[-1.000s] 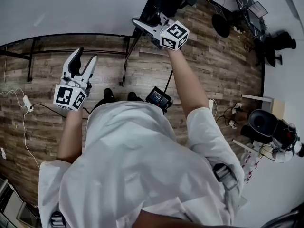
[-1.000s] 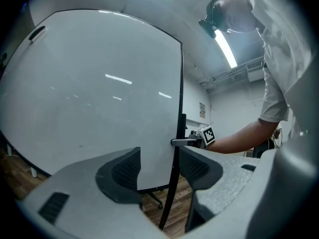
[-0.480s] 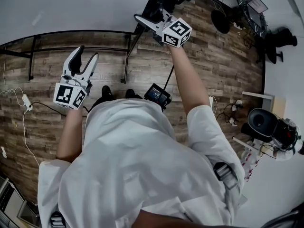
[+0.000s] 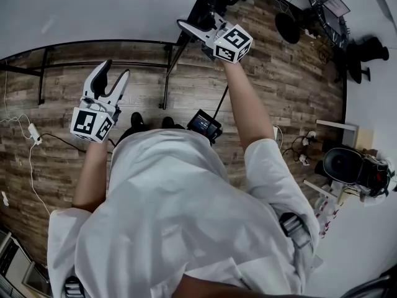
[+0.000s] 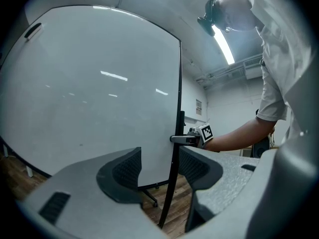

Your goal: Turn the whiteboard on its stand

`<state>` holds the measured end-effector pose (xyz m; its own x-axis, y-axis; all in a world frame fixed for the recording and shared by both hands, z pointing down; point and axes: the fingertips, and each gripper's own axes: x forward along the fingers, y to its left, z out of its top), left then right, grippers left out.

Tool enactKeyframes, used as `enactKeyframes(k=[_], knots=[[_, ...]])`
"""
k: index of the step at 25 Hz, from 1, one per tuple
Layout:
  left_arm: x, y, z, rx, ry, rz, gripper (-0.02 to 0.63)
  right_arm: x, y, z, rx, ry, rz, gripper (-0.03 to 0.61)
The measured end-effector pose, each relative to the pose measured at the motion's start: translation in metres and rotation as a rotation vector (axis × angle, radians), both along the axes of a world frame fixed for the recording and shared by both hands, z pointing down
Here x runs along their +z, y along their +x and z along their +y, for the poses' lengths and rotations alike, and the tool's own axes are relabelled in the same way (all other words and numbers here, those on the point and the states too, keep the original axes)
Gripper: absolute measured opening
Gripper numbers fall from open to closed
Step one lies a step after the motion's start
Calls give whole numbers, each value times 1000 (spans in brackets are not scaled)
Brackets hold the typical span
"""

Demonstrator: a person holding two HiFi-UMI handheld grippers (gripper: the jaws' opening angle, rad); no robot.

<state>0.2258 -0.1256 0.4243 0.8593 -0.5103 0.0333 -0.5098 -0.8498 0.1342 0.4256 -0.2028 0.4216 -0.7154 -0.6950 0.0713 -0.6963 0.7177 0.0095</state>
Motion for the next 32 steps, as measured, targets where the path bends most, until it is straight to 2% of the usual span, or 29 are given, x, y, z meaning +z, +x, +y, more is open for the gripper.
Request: enactKeyframes(k=[16,23,32], knots=[[10,15,5,32,-7,14,229,6,25,10,31,-5,-6,167],[1,45,14,45,-1,15,229,3,63,20,50,-8,-12,173],[1,53,21,37,-2,12,229,3,86,24,68,-17,-15,176]])
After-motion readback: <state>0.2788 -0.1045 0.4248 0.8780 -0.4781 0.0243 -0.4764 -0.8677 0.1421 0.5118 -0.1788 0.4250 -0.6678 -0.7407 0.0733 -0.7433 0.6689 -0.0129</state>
